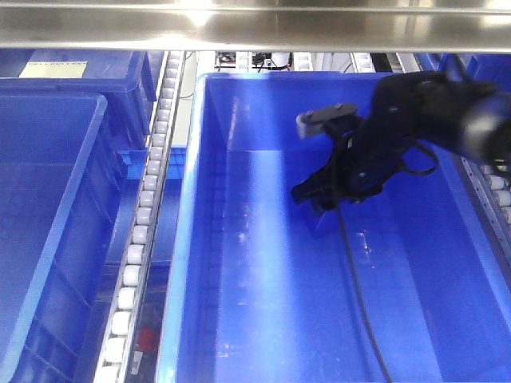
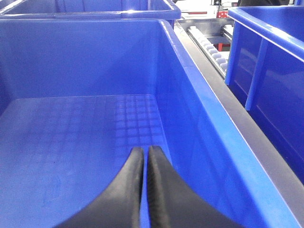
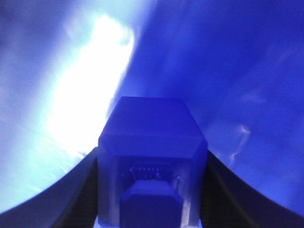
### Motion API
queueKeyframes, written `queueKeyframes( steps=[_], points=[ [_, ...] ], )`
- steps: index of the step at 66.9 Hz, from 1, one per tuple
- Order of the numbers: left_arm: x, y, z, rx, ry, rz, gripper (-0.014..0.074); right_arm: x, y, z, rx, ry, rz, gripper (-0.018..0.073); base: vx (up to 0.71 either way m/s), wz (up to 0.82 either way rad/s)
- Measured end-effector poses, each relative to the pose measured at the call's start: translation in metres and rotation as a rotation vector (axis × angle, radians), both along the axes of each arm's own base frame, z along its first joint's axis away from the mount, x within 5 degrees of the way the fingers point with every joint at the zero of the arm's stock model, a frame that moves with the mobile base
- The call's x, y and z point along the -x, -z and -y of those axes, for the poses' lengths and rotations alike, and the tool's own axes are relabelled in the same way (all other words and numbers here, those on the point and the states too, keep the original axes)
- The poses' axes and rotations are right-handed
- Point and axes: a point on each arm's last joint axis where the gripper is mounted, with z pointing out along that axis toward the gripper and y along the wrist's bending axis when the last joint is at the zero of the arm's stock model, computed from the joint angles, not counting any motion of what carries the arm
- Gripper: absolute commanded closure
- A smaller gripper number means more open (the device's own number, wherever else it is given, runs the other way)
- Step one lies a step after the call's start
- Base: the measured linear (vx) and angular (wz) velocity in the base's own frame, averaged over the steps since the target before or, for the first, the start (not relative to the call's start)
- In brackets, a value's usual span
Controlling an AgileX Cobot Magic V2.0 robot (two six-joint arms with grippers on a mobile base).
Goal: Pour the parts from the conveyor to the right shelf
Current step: 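Lower the blue block into the bin and open the right gripper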
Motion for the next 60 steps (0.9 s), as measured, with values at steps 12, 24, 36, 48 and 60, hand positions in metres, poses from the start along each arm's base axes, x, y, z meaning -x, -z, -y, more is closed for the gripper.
queueKeyframes(
  steps=[12, 24, 36, 48, 60],
  points=[
    [0.0, 0.0, 0.0, 0.0, 0.0, 0.0, 0.0603, -0.011, 0.015, -0.004, 0.007, 0.025, -0.043, 0.0253, 0.0, 0.0],
    [0.0, 0.0, 0.0, 0.0, 0.0, 0.0, 0.0603, -0.015, 0.023, -0.005, 0.004, 0.037, -0.042, 0.0083, 0.0, 0.0],
    [0.0, 0.0, 0.0, 0.0, 0.0, 0.0, 0.0603, -0.02, 0.009, -0.006, -0.042, 0.073, 0.059, 0.0058, 0.0, 0.0],
    [0.0, 0.0, 0.0, 0.0, 0.0, 0.0, 0.0603, -0.015, -0.025, -0.004, -0.082, 0.078, 0.182, 0.0058, 0.0, 0.0],
    [0.0, 0.0, 0.0, 0.0, 0.0, 0.0, 0.0603, 0.004, -0.045, 0.004, -0.117, 0.084, 0.308, 0.0058, 0.0, 0.0]
  ],
)
